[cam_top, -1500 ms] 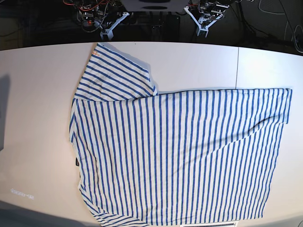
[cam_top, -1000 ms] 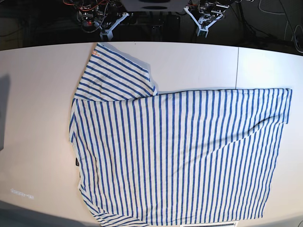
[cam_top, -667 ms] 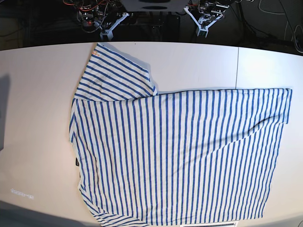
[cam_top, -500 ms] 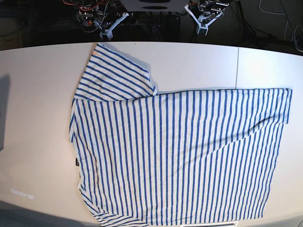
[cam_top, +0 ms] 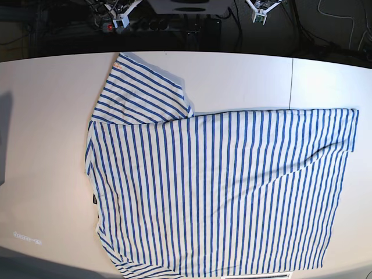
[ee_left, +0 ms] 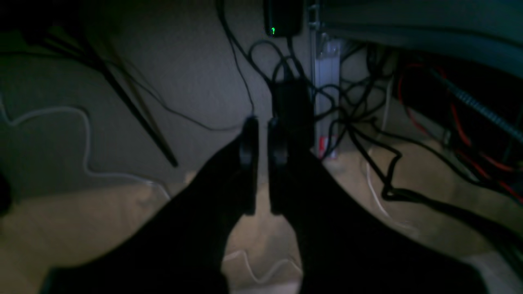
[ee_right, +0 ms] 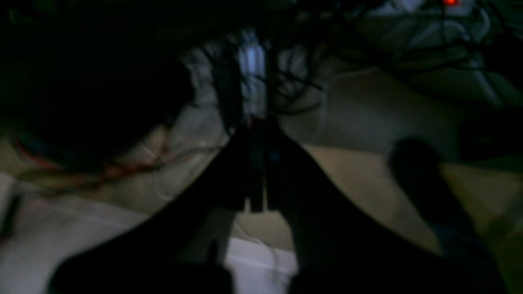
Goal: Fold the T-shirt properly
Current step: 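Move both grippers from rest toward the striped T-shirt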
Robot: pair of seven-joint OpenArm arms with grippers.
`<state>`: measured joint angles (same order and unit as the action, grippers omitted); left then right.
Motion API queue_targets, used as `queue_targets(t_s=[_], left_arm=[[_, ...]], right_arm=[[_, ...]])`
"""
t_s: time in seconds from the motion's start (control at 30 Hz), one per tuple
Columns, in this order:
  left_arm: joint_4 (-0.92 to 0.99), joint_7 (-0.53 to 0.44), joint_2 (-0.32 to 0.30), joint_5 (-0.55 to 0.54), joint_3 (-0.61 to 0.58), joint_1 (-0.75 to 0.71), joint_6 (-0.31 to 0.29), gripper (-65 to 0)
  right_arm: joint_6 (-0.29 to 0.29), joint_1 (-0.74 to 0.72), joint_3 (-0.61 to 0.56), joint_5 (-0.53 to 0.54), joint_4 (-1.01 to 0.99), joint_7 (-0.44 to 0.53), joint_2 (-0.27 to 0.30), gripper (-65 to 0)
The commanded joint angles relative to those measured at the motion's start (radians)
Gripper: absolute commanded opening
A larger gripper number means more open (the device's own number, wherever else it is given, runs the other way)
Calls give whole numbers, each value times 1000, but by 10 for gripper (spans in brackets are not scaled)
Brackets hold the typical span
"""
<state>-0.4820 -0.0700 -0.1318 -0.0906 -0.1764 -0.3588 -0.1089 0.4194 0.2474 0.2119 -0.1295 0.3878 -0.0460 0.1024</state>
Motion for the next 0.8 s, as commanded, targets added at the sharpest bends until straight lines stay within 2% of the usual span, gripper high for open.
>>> queue_targets(t_s=[0.0,0.13,0.23,0.57,0.77], left_arm=[[-44,-18,-11,-1,1,-35,15,-603],[-235,-23,-48,17,1,-160,15,-603],[-400,-24,-77,37,1,-264,15,-603],[-961,-24,-199,39,1,-567,15,-603],[-1241,-14,-238,37,1,-663,15,-603]], right_arm=[[-19,32,-25,7,27,5,14,-650],[-19,154,-116,24,161,4,44,-650],[-19,268,-140,103,302,1,69,-650],[-15,638,-137,338,859,0,206,-650],[-11,784,-37,499,1185,0,264,-650]])
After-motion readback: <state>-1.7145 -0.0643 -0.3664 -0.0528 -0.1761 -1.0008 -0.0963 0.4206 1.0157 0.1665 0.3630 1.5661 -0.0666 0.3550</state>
